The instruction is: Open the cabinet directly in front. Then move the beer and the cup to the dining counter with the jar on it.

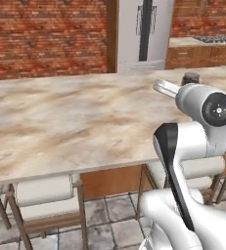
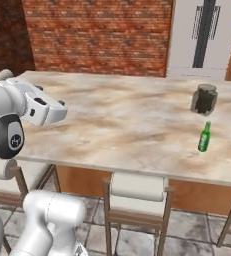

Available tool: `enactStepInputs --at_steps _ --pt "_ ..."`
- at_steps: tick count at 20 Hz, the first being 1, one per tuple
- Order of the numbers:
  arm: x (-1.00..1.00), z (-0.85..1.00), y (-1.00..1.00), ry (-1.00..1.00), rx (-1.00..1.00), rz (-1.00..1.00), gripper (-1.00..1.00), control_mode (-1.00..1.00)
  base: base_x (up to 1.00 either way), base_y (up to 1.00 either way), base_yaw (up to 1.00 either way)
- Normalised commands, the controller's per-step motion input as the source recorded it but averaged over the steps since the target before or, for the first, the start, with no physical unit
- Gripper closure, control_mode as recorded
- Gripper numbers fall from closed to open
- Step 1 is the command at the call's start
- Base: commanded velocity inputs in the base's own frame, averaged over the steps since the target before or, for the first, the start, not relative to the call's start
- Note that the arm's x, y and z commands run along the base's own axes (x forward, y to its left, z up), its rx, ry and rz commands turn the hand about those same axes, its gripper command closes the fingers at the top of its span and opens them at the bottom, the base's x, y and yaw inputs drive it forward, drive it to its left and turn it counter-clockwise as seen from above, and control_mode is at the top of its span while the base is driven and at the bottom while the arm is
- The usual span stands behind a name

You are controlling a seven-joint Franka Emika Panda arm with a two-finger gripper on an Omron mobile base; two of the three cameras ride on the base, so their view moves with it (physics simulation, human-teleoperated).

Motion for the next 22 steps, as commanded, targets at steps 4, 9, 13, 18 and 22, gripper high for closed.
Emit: enactStepInputs --at_steps 4,9,13,18,22 --pt "0.00 0.00 0.00 0.00 0.00 0.00 -1.00 1.00 0.59 1.00 -0.06" --pt "0.00 0.00 0.00 0.00 0.00 0.00 -1.00 1.00 0.23 0.72 -0.51" --pt "0.00 0.00 0.00 0.00 0.00 0.00 -1.00 1.00 0.00 0.12 -0.98" --pt "0.00 0.00 0.00 0.00 0.00 0.00 -1.00 1.00 0.00 0.02 -1.00" --pt "0.00 0.00 0.00 0.00 0.00 0.00 -1.00 1.00 0.00 0.02 -1.00"
